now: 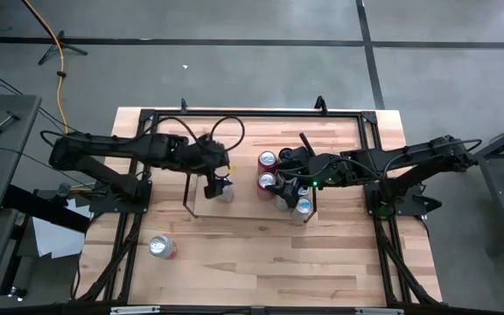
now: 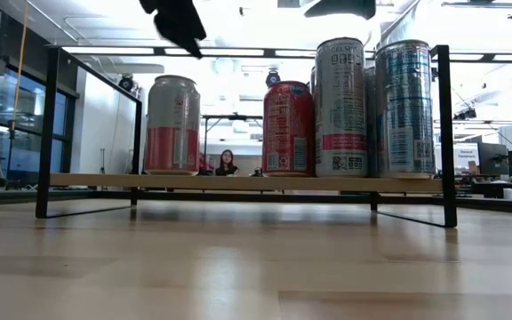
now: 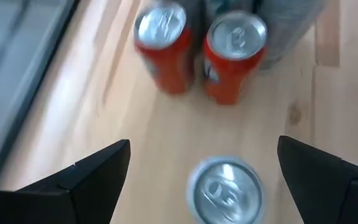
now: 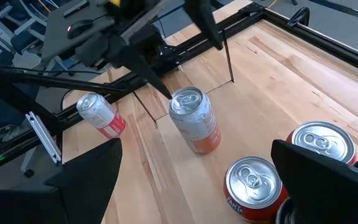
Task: Place canned beverage on shelf
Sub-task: Put the pink soda can on the shelf
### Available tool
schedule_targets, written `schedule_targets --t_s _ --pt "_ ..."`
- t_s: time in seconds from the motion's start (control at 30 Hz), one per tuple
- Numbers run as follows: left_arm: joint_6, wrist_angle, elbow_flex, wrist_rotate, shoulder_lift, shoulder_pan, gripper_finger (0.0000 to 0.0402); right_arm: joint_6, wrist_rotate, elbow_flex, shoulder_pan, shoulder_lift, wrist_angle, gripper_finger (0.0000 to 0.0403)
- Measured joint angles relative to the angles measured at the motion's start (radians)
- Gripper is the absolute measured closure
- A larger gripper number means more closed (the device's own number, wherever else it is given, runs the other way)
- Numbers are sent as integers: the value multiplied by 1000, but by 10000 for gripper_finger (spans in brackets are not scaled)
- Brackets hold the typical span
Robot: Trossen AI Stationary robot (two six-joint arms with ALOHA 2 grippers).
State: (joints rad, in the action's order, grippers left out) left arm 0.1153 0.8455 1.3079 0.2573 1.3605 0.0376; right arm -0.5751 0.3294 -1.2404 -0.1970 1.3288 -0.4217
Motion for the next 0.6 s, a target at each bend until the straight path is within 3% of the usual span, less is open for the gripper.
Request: schedule_targets --t_s 0.3,0.6 --pt "507 56 0 48 2 0 41 16 0 0 1 0 0 4" --pt "632 108 0 76 107 25 41 15 0 0 1 0 0 4"
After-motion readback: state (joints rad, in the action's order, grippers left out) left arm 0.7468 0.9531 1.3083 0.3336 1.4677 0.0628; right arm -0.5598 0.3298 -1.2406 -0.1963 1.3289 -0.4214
